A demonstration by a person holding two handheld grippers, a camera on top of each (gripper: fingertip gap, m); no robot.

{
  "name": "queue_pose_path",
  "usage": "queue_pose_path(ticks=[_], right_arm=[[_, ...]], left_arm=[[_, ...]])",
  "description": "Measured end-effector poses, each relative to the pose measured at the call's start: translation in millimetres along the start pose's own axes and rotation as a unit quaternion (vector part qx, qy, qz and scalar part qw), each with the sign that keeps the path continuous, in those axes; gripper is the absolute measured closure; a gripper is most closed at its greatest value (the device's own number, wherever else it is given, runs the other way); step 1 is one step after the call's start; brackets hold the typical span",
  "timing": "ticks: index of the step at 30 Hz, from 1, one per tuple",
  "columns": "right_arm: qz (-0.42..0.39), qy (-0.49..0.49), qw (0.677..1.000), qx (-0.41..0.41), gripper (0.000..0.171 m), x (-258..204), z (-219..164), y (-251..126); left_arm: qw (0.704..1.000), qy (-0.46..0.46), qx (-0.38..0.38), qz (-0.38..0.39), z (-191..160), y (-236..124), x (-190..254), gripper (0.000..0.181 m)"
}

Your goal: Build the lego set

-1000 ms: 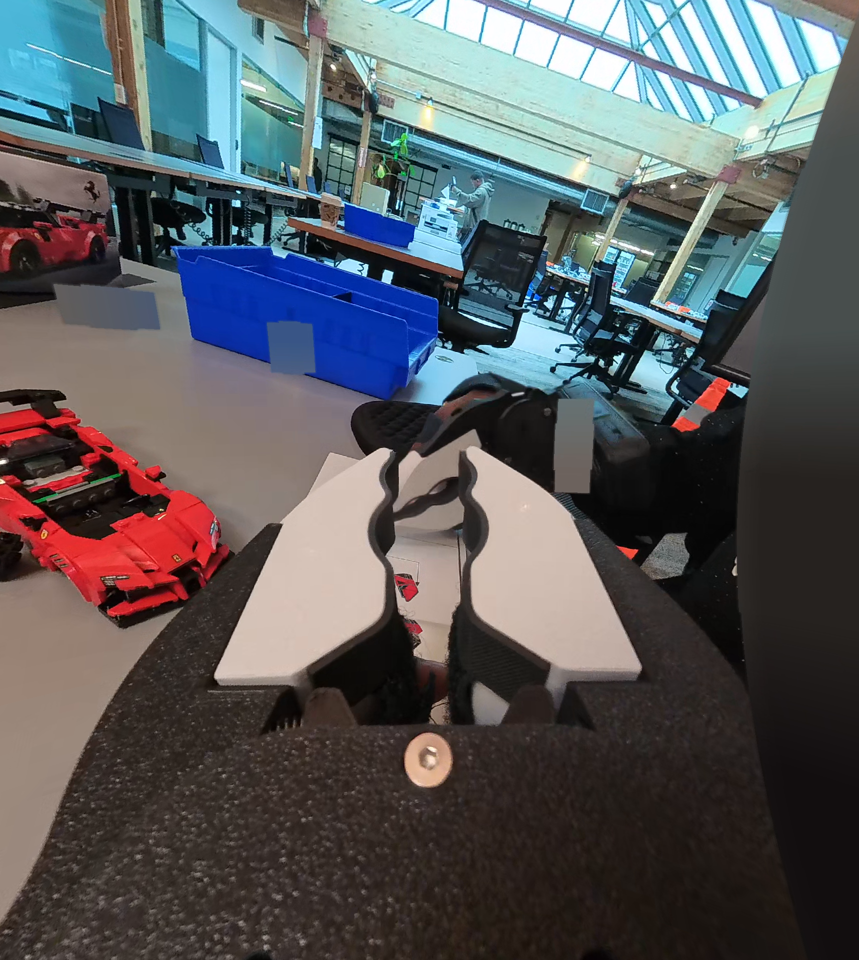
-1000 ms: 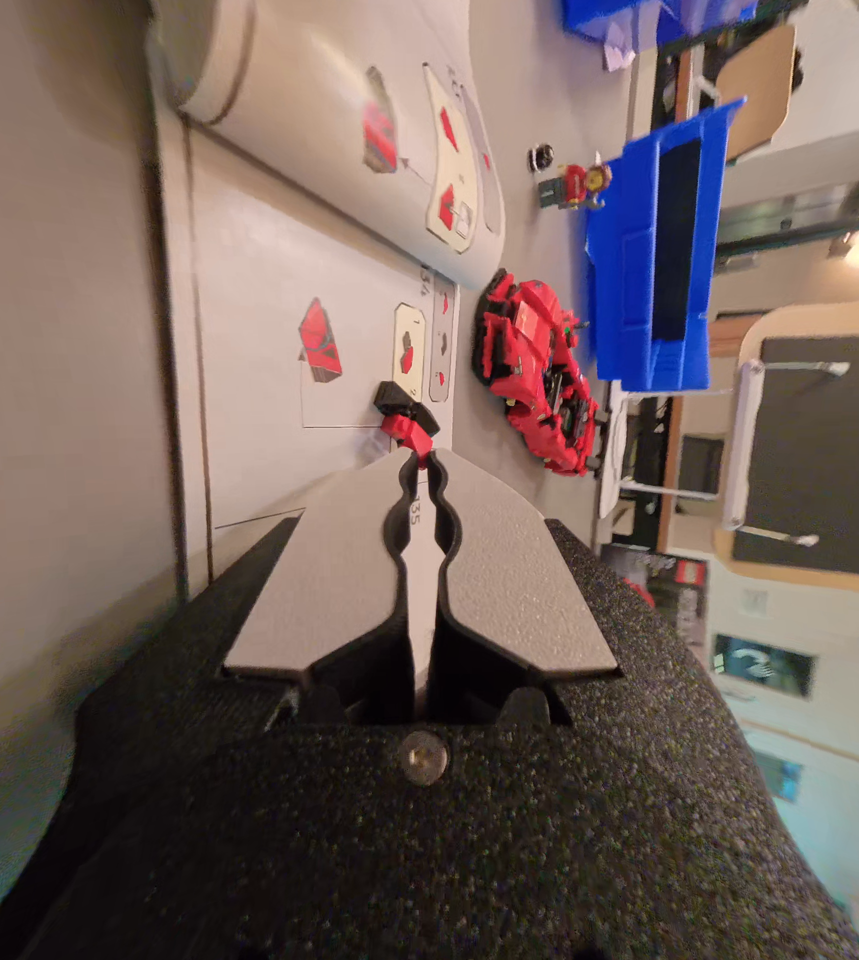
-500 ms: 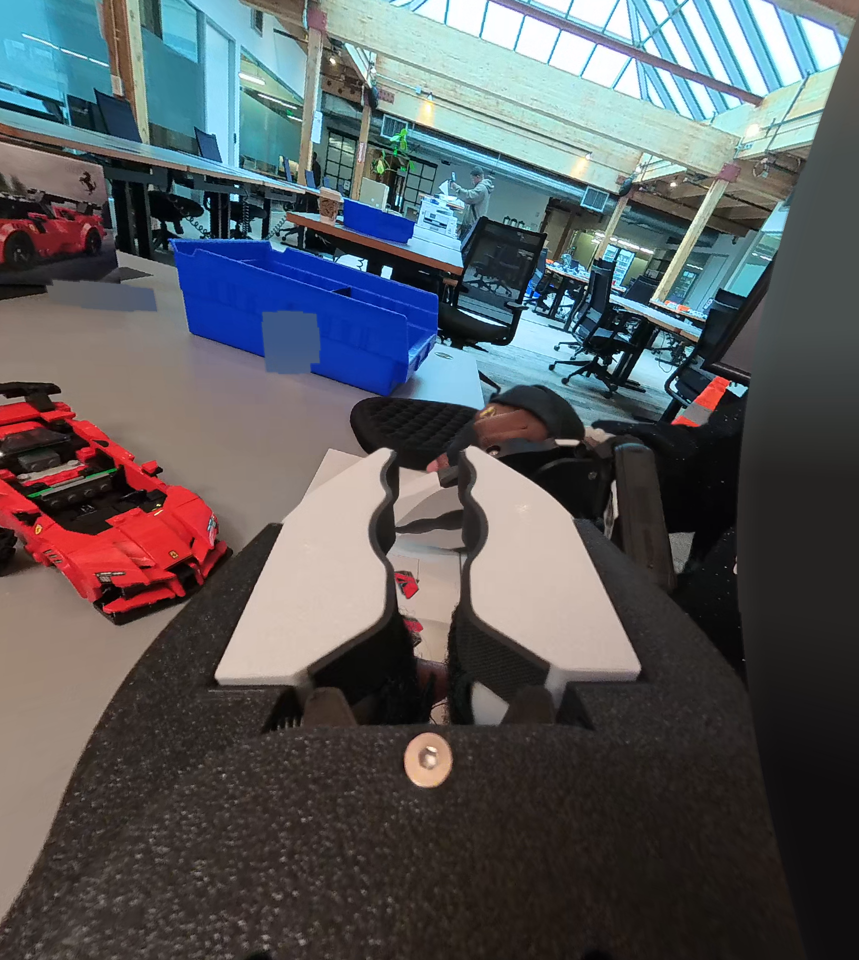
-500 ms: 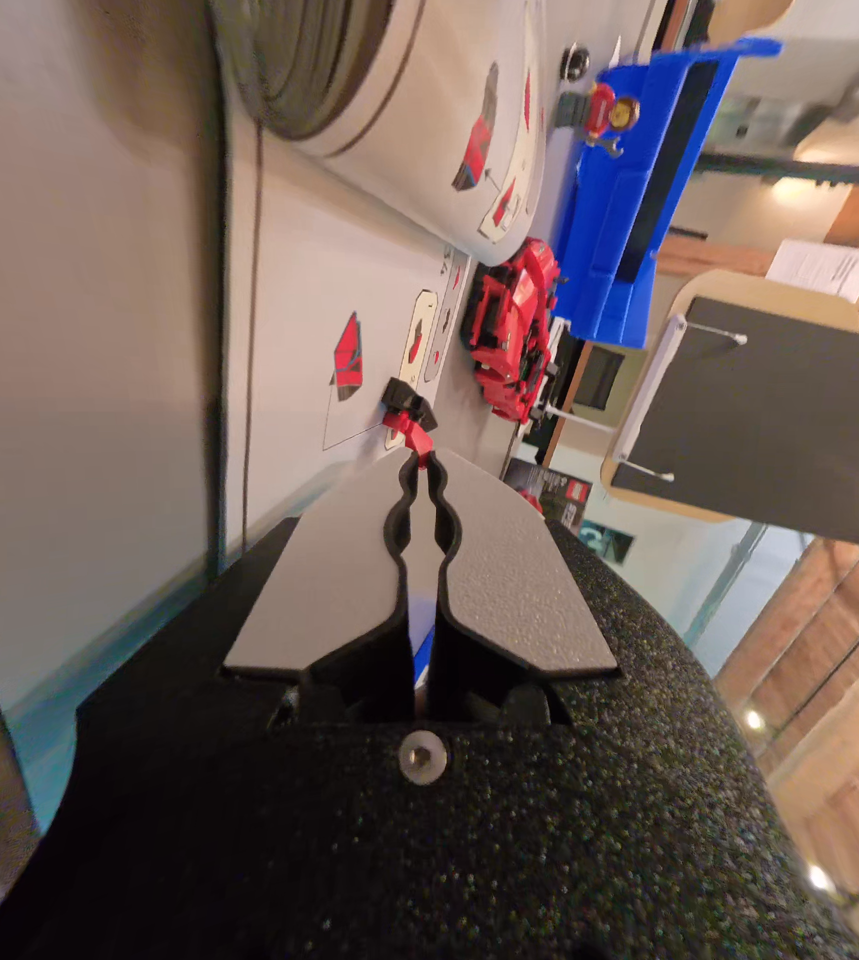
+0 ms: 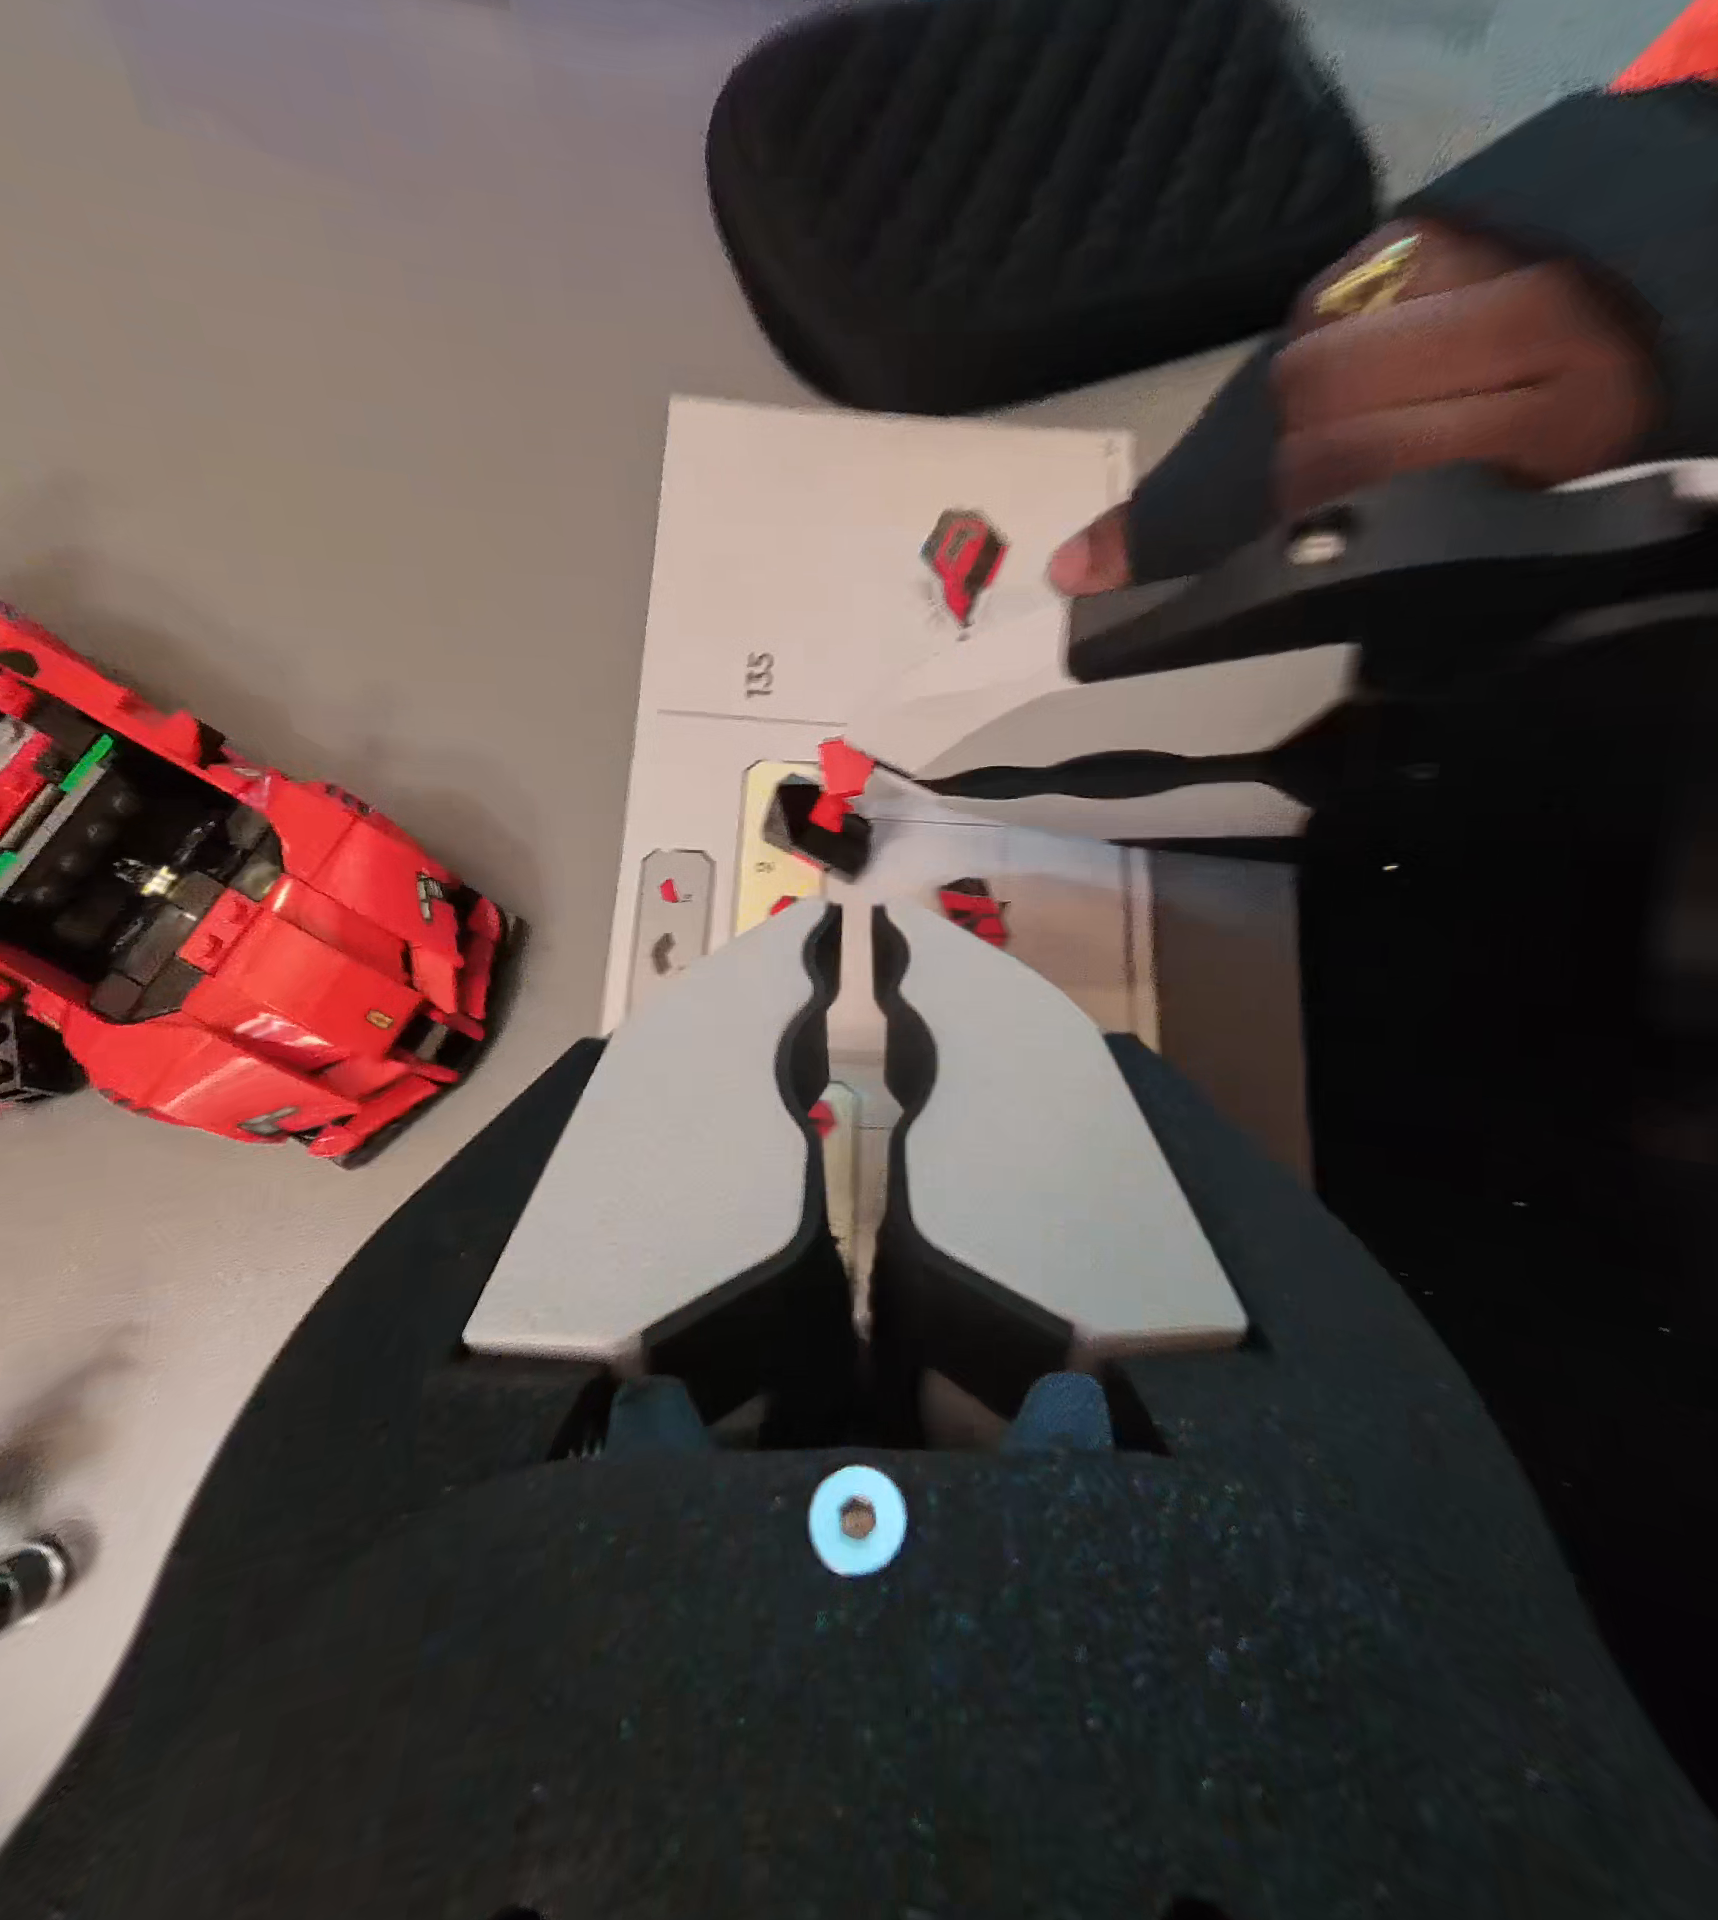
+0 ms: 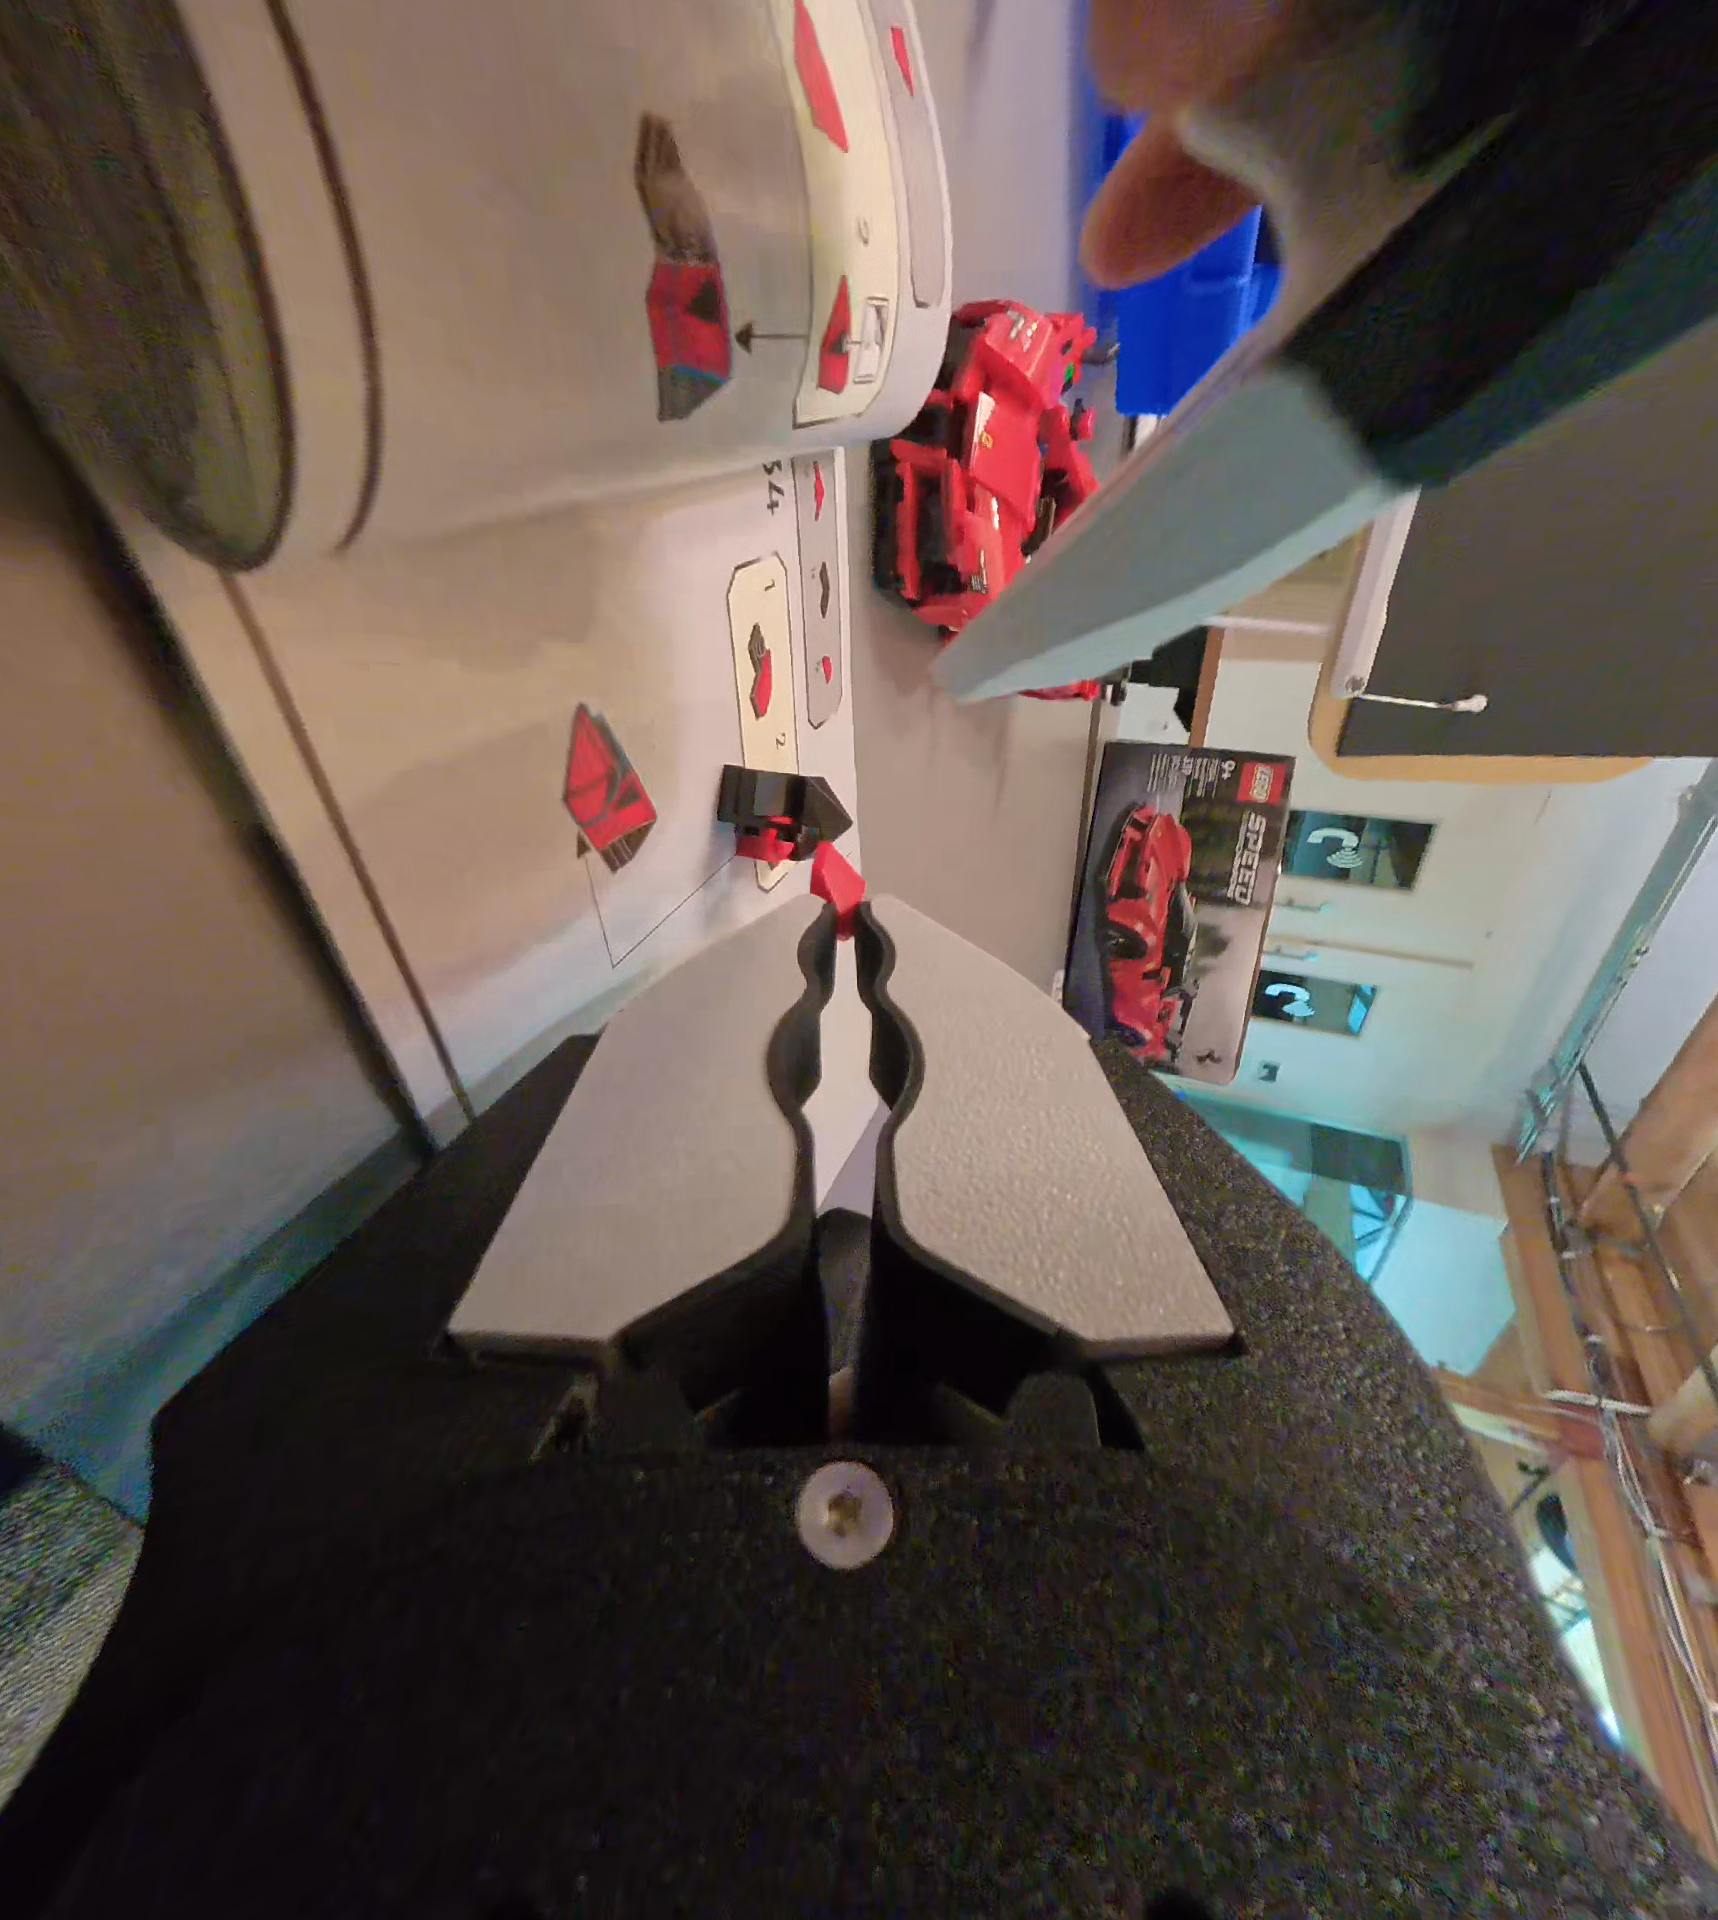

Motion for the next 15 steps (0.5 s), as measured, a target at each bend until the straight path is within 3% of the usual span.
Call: queue_pose_path(ticks=[5, 15], right_arm=[[0.006, 0.015, 1.000, -0.007, 0.168, 0.4, 1.7, 3.6], [0.005, 0.007, 1.000, -0.018, 0.168, -2.0, -0.5, 3.9]], left_arm=[[0.998, -0.011, -0.057, -0.040, -7.4, 27.0, -7.1, 0.181], [0.996, -0.026, -0.053, -0.071, -4.2, 46.1, 5.9, 0.181]])
Point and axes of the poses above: each gripper's, where its closed fingertips meet, y out along the fingers, z out of its top, x = y × z across the jaws, the point moved 4 cm from there along -y, back along the fingers, and after that the axes turned 15 degrees about y, right-handed, at the moved point
